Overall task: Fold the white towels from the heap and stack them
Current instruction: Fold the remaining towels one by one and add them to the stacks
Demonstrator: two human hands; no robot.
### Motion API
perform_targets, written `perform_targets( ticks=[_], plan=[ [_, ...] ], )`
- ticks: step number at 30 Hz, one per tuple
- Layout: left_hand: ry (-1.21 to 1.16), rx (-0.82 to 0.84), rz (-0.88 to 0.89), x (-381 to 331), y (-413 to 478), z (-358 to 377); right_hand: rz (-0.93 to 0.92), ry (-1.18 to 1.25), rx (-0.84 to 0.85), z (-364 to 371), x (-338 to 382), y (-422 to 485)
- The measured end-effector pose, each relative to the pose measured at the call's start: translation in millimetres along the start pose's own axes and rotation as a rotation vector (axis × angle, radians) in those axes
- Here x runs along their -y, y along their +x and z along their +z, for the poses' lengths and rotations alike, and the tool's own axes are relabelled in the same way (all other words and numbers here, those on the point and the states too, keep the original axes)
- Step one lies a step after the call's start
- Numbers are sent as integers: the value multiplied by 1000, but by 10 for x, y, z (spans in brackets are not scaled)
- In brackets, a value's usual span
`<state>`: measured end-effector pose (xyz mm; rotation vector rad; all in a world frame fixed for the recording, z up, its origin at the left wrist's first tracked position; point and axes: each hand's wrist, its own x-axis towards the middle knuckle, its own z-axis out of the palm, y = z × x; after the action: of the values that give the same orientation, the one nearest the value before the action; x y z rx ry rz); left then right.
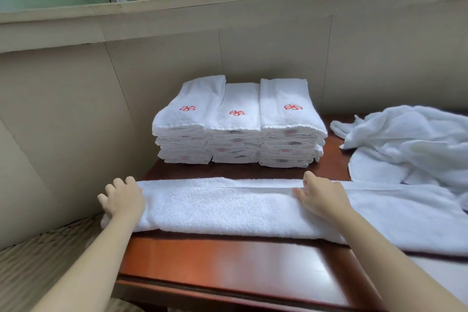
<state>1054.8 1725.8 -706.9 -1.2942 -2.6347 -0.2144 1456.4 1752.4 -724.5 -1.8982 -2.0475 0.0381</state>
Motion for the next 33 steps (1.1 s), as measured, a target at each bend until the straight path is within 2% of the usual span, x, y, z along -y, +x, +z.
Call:
perform_targets(
  ticks=[3,6,8,11,13,18,21,23,25,28,30,33],
  plan=[
    [-26,48,90,-467,-215,-34,77,-49,26,-87,-261,-4],
    [-186,133,357,-1078,-655,-73,115,-105,72,-176,-529,-31],
    [-255,256,560,-1516,-1028,-91,132,-141,99,-239,-703,-68],
    [-181,386,838,-2047,-1494,-64,157,-177,114,-339,-995,-154],
    [-159,389,915,-2269,-1630,-49,190,-192,111,-418,-1227,-229],
    [-99,436,945,-2471,-1657,-36,309,-271,-20,-541,-1786,-433],
    [-103,424,955,-2461,-1681,-13,386,-313,-106,-566,-1837,-481],
    [-132,388,949,-2456,-1707,-10,367,-380,-174,-575,-1745,-482],
    [-189,333,940,-2440,-1743,-20,259,-380,-191,-573,-1573,-471],
    [-293,175,918,-2388,-1817,-43,-22,-283,-112,-488,-1172,-438],
    [-274,83,828,-2348,-1883,-56,-208,-120,31,-376,-852,-462],
    [-172,171,625,-2258,-1913,-60,-312,-18,269,-205,-529,-541]
  ],
)
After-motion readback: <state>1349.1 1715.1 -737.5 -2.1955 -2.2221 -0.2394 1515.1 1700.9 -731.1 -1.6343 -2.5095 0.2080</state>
